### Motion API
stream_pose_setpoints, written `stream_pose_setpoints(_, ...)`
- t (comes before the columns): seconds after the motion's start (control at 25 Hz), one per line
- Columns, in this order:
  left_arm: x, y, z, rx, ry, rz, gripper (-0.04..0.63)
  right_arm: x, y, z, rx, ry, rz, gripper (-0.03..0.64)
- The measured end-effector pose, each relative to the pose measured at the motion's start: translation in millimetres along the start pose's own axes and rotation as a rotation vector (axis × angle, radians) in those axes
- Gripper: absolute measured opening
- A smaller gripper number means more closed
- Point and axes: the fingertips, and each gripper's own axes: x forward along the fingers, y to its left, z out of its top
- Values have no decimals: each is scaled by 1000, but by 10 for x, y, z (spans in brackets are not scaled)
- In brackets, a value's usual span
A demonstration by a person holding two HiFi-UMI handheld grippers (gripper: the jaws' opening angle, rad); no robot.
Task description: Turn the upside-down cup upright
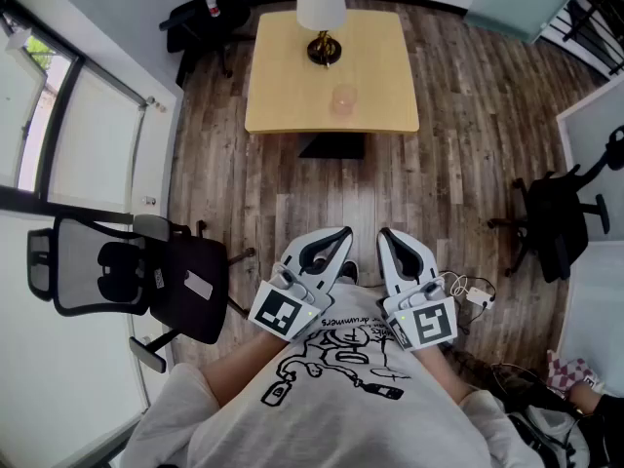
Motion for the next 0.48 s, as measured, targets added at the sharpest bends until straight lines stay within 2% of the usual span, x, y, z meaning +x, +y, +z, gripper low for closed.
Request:
stream_pose_setpoints(0.36,173,-15,-54,1,9,1,8,7,-168,-11,7,-12,2,23)
stream_pose_setpoints(0.48,208,-16,-78,-26,13,18,8,-22,-245,-8,17,-23,-1,26)
